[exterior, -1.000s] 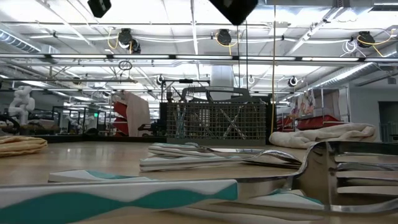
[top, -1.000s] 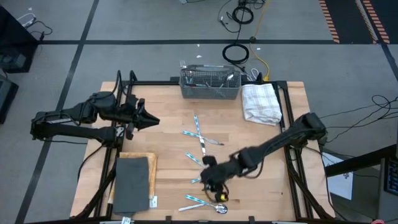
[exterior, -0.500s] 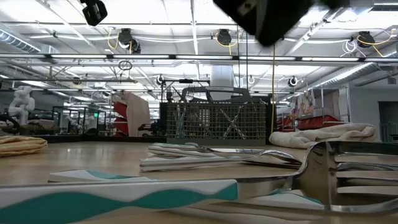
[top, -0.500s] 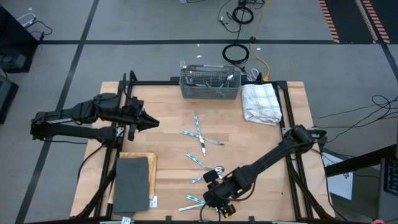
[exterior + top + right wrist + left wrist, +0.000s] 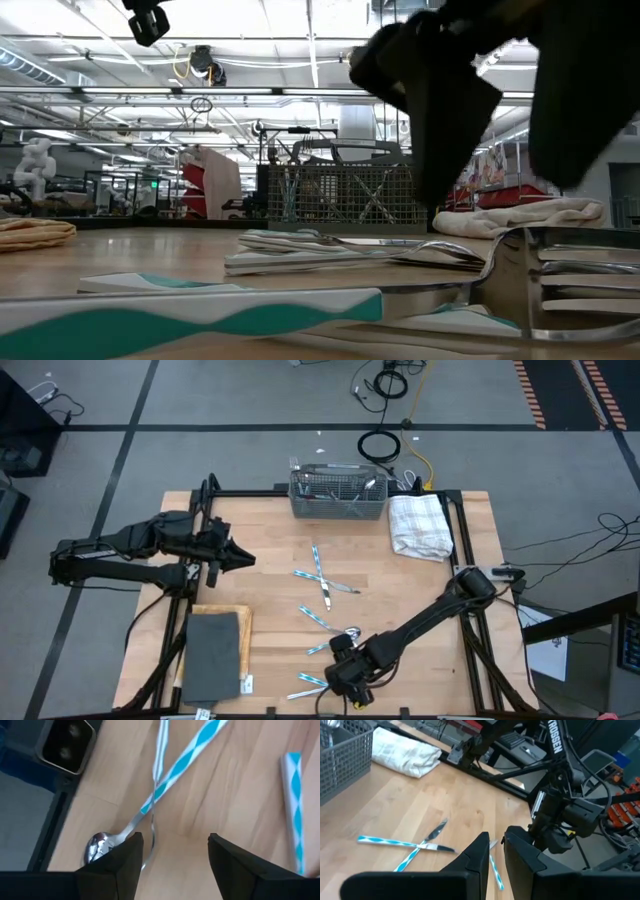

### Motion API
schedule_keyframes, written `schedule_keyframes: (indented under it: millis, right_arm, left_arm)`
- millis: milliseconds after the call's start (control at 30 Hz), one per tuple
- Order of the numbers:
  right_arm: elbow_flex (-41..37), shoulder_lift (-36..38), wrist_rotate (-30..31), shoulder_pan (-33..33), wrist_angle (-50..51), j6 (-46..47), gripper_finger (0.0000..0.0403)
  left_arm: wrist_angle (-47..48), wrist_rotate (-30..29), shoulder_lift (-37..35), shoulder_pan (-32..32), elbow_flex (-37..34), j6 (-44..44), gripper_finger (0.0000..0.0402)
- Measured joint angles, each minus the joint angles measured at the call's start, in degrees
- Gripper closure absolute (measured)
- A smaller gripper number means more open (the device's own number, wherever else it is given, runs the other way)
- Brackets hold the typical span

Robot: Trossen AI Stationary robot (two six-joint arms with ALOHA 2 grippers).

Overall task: Sort silverware
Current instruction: Put the fork into the silverware basket

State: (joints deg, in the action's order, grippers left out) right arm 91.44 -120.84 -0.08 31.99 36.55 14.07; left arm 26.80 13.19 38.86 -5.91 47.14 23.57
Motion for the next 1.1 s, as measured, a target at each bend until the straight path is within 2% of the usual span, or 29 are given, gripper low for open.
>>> schedule_keyframes:
  millis: [233, 367, 433, 567, 600, 833, 933, 1033, 1100]
  right_arm:
    - [0.0, -2.4, -0.2, 0.0, 0.2, 4.9, 0.0206]
    - [0.0, -3.9, 2.4, 0.0, 2.9, 8.9, 0.0225]
    - [0.2, -4.1, 3.4, 0.0, 5.1, 11.0, 0.0258]
    - [0.2, -4.2, 3.2, 0.0, 7.2, 11.4, 0.0368]
    - [0.1, -3.9, 3.1, 0.0, 7.2, 11.3, 0.0385]
    - [-0.1, 0.0, 3.2, 0.0, 8.5, 12.4, 0.0401]
    - [-0.1, 3.3, 5.3, -0.3, 9.3, 13.0, 0.0402]
    - [0.9, 7.9, 11.6, -0.8, 11.1, 13.4, 0.0402]
    - [3.3, 11.5, 19.0, -1.2, 15.3, 13.4, 0.0402]
  left_arm:
    - [0.2, 0.0, 0.0, 0.0, 0.0, -0.1, 0.0338]
    - [0.7, 0.0, 0.0, 0.0, 0.0, -0.4, 0.0338]
    - [1.0, 0.0, 0.0, 0.0, 0.0, -0.5, 0.0338]
    - [1.4, 0.0, 0.0, 0.0, 0.0, -1.2, 0.0338]
    - [1.3, 0.0, 0.0, 0.0, 0.0, -1.6, 0.0338]
    - [1.3, 0.0, 0.0, 0.0, 0.0, -1.9, 0.0338]
    - [1.3, 0.0, 0.0, 0.0, 0.0, -1.9, 0.0338]
    - [1.3, 0.0, 0.0, 0.0, 0.0, -1.9, 0.0338]
    - [1.3, 0.0, 0.0, 0.0, 0.0, -1.9, 0.0338]
